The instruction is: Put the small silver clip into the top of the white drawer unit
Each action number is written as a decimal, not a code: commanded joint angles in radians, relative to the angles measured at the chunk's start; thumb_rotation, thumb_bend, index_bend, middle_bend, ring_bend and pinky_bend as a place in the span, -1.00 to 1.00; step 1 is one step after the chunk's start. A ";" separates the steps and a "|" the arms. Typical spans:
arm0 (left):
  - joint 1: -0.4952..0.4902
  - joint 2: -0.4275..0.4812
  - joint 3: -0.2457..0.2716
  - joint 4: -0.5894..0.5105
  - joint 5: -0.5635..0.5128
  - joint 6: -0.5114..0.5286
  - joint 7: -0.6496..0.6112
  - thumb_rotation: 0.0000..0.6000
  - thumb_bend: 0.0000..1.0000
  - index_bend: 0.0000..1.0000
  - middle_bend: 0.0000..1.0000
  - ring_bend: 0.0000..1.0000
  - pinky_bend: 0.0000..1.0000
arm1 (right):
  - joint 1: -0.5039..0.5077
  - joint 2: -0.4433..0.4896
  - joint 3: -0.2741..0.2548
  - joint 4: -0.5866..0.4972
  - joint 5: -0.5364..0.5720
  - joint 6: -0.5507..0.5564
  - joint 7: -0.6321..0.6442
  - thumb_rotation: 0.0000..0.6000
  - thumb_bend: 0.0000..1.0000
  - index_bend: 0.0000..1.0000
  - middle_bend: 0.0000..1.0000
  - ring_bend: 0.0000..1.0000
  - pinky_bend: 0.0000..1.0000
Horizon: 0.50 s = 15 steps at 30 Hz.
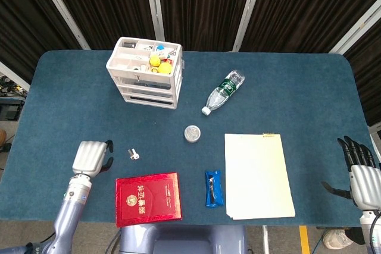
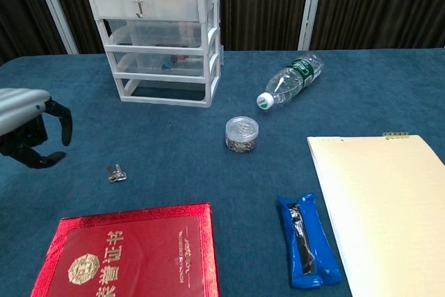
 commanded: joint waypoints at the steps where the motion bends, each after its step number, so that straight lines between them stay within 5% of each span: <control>1: -0.040 -0.061 -0.016 0.040 -0.064 -0.003 0.042 1.00 -0.26 -0.01 1.00 0.81 0.56 | 0.000 0.001 0.000 -0.001 0.000 0.000 0.002 1.00 -0.94 -0.95 -1.00 -1.00 -1.00; 15: -0.120 -0.215 -0.021 0.208 -0.104 -0.002 0.052 1.00 -0.26 0.07 1.00 0.81 0.56 | 0.002 0.002 0.001 -0.002 0.000 -0.002 0.008 1.00 -0.94 -0.95 -1.00 -1.00 -1.00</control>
